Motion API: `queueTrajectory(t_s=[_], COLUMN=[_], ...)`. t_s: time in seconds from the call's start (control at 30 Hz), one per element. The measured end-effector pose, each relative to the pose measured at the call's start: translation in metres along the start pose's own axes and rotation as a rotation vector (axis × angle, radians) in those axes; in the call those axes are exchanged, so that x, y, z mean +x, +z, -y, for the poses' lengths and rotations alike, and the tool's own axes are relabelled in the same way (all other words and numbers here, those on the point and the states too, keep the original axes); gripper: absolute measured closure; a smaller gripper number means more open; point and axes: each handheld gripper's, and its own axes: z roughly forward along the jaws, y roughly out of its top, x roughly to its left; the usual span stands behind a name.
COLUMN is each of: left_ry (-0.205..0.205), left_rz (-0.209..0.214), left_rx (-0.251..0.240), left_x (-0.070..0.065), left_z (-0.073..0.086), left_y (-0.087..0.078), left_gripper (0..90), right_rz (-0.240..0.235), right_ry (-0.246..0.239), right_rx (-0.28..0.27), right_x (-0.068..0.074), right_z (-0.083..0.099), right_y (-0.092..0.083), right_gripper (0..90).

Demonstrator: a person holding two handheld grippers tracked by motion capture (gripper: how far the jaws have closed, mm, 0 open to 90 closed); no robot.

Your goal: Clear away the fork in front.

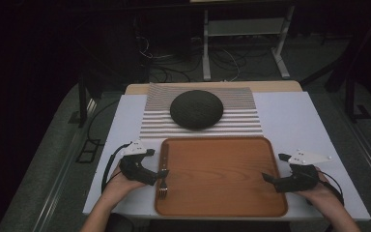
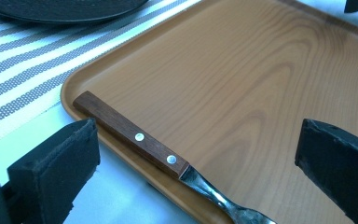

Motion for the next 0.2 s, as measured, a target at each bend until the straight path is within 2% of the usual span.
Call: queueTrajectory(t_s=[0.2], left_ry=[0.015], left_rz=[0.0], left_rx=[-0.011], left_x=[-0.0011], left_z=[-0.0012], left_y=[0.0], left_gripper=[0.0], right_rz=[0.0], right_ry=[-0.003], right_rx=[-0.001], right_x=[0.0002], right_z=[-0.0001], right_y=[-0.0001], right_gripper=[6.4])
